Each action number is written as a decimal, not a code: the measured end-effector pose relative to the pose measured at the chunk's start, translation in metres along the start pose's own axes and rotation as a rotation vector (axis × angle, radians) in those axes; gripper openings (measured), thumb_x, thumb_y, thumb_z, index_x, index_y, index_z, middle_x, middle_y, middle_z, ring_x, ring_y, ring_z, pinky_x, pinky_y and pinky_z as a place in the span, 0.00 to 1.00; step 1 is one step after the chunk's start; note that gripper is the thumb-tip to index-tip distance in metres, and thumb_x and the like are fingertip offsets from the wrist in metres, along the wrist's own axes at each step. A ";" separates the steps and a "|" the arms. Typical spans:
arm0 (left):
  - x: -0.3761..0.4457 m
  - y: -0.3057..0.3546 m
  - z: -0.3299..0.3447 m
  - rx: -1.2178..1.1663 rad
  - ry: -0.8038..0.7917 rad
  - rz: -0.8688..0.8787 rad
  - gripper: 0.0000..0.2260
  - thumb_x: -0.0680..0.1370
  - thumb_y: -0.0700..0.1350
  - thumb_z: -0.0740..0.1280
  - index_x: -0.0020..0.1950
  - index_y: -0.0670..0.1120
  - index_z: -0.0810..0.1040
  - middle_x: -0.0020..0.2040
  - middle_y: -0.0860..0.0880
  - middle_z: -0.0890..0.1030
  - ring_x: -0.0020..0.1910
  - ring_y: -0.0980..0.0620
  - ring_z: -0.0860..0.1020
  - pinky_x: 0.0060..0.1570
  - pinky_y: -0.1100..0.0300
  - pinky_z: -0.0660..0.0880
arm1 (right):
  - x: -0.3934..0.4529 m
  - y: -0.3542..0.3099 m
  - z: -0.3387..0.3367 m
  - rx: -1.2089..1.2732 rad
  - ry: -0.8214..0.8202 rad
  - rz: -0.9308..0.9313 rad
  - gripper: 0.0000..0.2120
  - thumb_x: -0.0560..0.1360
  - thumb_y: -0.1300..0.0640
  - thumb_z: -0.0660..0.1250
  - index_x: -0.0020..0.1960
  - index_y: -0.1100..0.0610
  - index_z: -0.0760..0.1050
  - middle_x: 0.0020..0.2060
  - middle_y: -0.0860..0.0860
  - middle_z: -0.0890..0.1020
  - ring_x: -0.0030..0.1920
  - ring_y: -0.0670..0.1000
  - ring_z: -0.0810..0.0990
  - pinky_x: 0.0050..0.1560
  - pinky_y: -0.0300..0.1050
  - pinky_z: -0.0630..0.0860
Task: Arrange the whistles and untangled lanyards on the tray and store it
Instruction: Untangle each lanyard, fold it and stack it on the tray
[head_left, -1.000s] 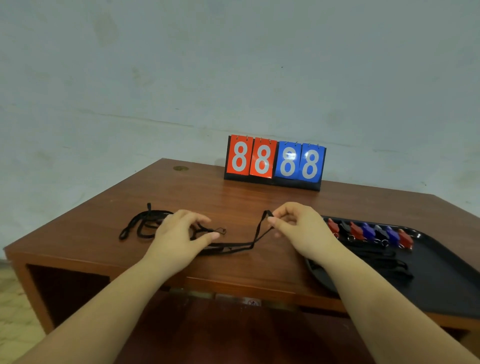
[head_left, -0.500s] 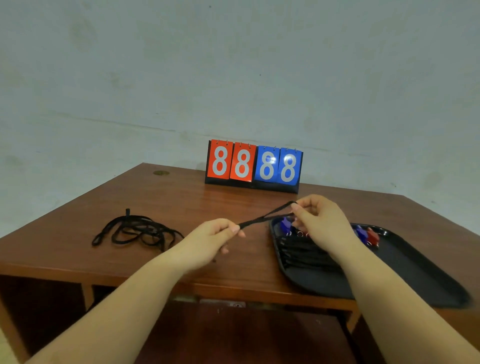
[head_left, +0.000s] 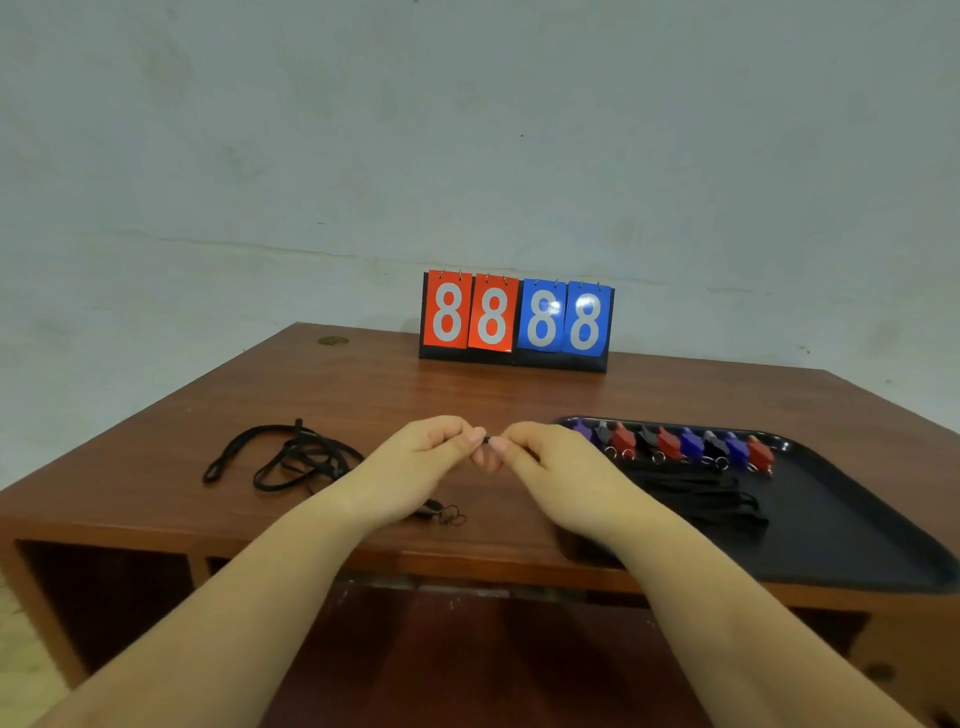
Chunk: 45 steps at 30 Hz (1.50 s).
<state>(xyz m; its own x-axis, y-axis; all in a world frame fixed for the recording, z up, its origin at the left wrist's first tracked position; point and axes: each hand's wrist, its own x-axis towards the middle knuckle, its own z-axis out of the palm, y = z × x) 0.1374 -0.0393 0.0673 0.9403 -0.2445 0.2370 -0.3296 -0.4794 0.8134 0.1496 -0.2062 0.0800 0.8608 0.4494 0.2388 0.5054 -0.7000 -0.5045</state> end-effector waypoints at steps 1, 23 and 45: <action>-0.001 -0.004 -0.002 0.009 -0.004 -0.015 0.14 0.81 0.51 0.55 0.42 0.48 0.75 0.24 0.63 0.72 0.25 0.67 0.70 0.33 0.67 0.63 | 0.000 0.001 -0.001 -0.010 0.014 0.010 0.15 0.81 0.48 0.54 0.47 0.51 0.76 0.35 0.47 0.77 0.37 0.44 0.75 0.43 0.39 0.73; -0.010 -0.003 -0.010 -0.074 0.129 0.001 0.15 0.80 0.53 0.56 0.39 0.51 0.76 0.24 0.58 0.68 0.24 0.61 0.66 0.31 0.64 0.63 | -0.025 0.031 -0.043 0.198 0.375 0.081 0.18 0.81 0.50 0.51 0.38 0.53 0.72 0.28 0.46 0.72 0.33 0.44 0.71 0.39 0.40 0.68; -0.084 -0.064 0.071 -0.164 0.070 -0.164 0.16 0.80 0.51 0.58 0.35 0.53 0.78 0.24 0.57 0.66 0.24 0.60 0.63 0.29 0.61 0.60 | -0.125 0.087 0.055 0.305 -0.325 0.243 0.07 0.77 0.50 0.64 0.44 0.48 0.80 0.43 0.44 0.84 0.44 0.40 0.81 0.51 0.37 0.77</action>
<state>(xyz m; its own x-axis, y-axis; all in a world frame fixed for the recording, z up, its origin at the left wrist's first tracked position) 0.0731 -0.0482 -0.0423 0.9855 -0.1133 0.1265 -0.1596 -0.3635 0.9178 0.0827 -0.2928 -0.0399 0.8640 0.4769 -0.1617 0.2105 -0.6338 -0.7443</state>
